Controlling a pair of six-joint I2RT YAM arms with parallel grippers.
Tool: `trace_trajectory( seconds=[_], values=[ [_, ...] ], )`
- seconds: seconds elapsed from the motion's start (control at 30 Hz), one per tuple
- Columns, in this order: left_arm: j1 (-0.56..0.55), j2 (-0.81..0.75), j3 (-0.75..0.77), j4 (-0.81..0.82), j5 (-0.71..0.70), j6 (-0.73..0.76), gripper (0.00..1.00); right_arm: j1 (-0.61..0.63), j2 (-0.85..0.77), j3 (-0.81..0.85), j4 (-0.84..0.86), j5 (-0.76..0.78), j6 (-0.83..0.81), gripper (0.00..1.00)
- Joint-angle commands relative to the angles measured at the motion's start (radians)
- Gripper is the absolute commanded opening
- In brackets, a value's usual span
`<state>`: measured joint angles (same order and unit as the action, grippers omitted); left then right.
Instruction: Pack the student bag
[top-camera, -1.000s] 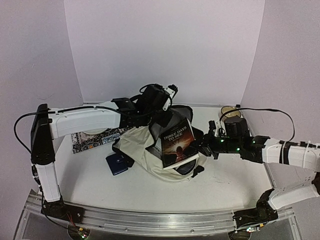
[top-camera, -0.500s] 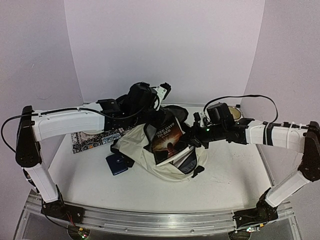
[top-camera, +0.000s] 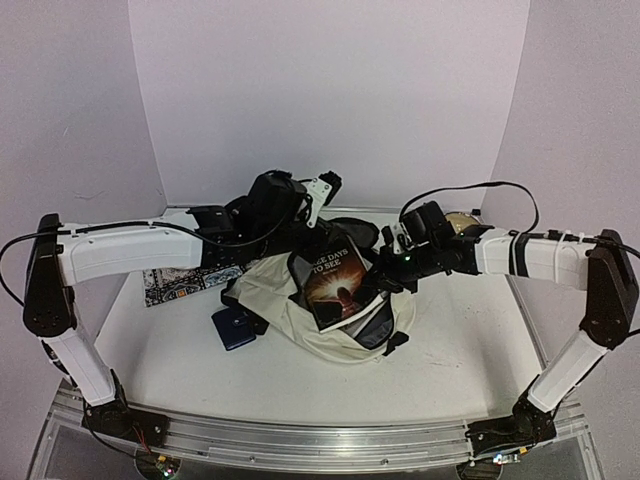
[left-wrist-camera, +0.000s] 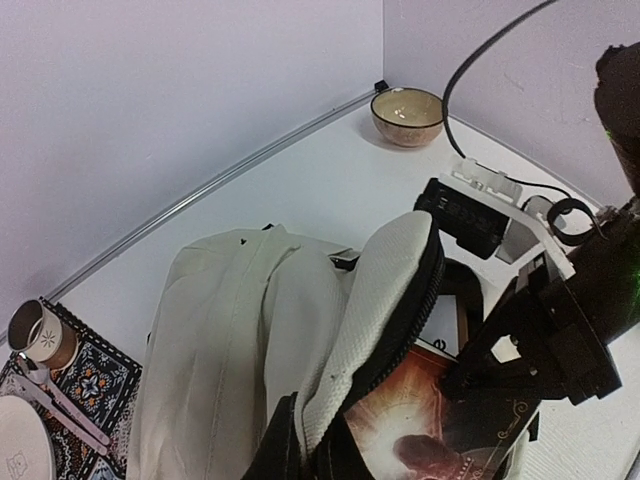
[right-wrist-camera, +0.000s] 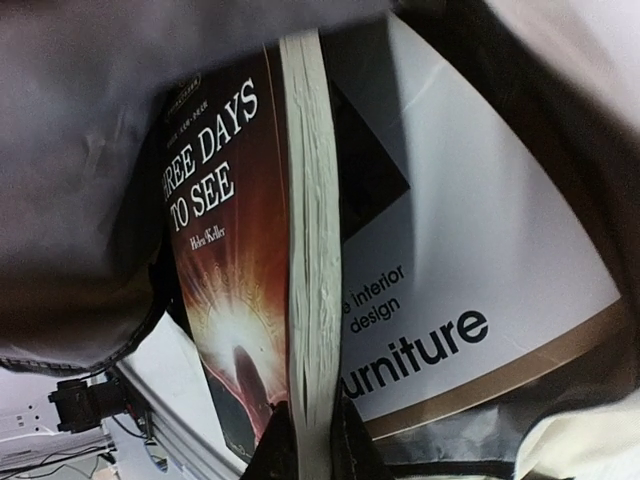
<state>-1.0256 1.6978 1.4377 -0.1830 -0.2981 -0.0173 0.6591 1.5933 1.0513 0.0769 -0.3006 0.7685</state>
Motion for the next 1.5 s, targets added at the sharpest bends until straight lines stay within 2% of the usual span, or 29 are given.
trace_trajectory(
  seconds=[0.0,0.13,0.33,0.47,0.57,0.7,0.93,1.1,1.27,1.47],
  values=[
    [0.001,-0.083,-0.017,0.074,0.022,-0.008,0.00,-0.017,0.050,0.109,-0.075,0.142,-0.113,0.21],
    [0.000,-0.079,-0.020,0.075,-0.005,-0.030,0.00,-0.018,0.048,0.117,-0.077,0.134,-0.157,0.34],
    [0.001,-0.050,-0.009,0.074,-0.022,-0.050,0.00,-0.013,-0.113,-0.009,-0.075,0.202,-0.187,0.58],
    [0.001,-0.034,-0.002,0.074,-0.026,-0.062,0.00,0.031,-0.241,-0.078,-0.101,0.232,-0.203,0.62],
    [0.001,-0.023,0.001,0.074,-0.026,-0.066,0.00,0.107,-0.309,-0.136,-0.107,0.298,-0.205,0.61],
    [0.000,-0.012,0.007,0.075,-0.017,-0.070,0.00,0.234,-0.317,-0.196,-0.096,0.415,-0.186,0.58],
    [0.001,-0.009,0.021,0.074,-0.016,-0.060,0.00,0.323,-0.255,-0.263,0.026,0.424,-0.130,0.46],
    [0.001,-0.004,0.028,0.076,-0.013,-0.058,0.00,0.330,-0.182,-0.259,0.092,0.485,-0.124,0.40],
    [0.001,-0.016,0.043,0.080,0.006,-0.028,0.00,0.322,-0.162,-0.239,0.107,0.687,-0.145,0.36],
    [0.000,-0.062,0.039,0.101,0.083,0.003,0.00,0.218,-0.162,-0.219,0.137,0.728,-0.156,0.33]
  ],
)
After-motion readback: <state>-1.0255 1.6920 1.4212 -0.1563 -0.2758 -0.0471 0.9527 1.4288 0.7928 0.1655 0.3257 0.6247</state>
